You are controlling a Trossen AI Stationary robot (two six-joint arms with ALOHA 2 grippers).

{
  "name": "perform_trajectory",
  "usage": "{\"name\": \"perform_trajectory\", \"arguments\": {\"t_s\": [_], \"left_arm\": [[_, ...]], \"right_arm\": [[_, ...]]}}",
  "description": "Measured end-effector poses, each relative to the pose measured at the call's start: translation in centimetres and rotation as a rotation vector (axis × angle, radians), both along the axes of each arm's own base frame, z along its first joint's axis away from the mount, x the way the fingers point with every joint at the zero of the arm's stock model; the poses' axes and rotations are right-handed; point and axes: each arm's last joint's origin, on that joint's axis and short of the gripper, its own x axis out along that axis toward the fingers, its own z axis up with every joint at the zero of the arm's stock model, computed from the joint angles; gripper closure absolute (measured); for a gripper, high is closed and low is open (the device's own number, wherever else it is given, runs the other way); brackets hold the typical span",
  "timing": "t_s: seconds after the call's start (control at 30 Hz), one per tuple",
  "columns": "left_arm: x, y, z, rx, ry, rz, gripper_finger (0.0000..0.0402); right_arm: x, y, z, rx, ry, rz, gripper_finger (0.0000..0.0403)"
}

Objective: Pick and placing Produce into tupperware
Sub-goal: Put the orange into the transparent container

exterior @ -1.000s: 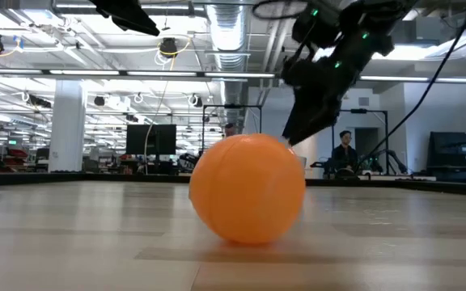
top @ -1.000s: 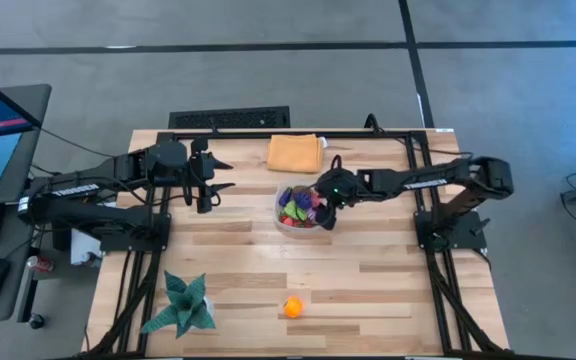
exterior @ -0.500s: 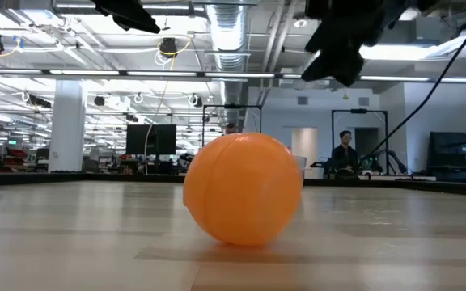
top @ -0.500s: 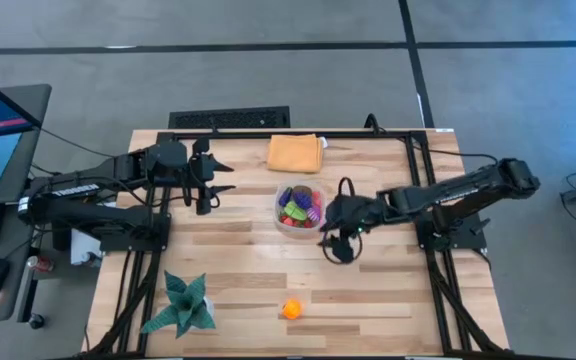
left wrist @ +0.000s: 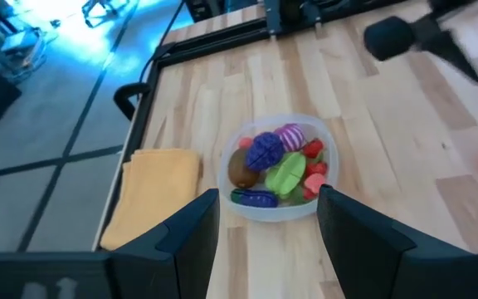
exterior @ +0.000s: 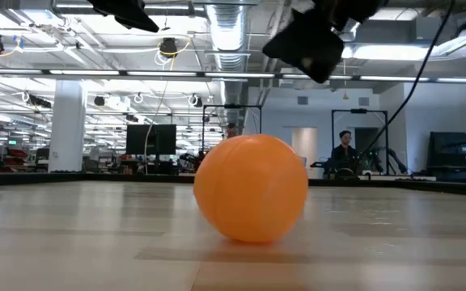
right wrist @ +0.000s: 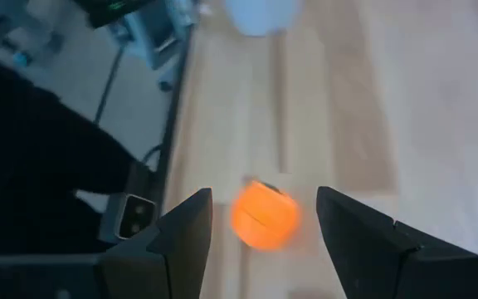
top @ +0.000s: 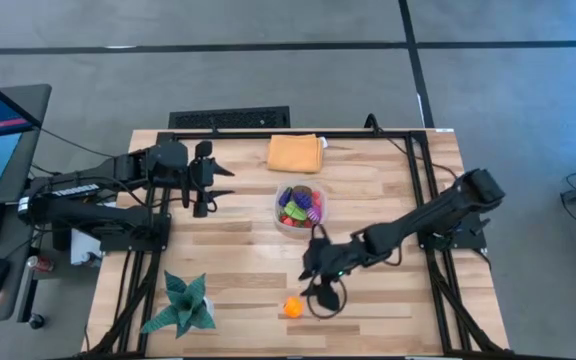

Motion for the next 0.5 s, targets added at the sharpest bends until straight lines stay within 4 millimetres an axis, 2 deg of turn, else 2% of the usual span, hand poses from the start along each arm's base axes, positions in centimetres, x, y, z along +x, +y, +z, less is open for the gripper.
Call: {"name": "perform_trajectory", "arguments": {"t_s": [0.17, 0.33, 0.5], "left_arm": [[-0.1, 0.0, -0.1, -0.069, 0.001, 0.036, 0.0207], [0.0, -0.2, -0.1, -0.166, -0.018, 0.081, 0.0207], [0.0, -0.4, -0.1, -0.199, -0.020, 0.120, 0.0207]], "right_arm": [[2.0, 1.4, -0.5, -0.032, -0.017, 0.160, 0.0163], [2.6, 0.8, -1.7, -0.054, 0.070, 0.247, 0.0163], [2.9, 0.5, -1.4, -0.146, -0.014, 0.355, 0.0163]]}}
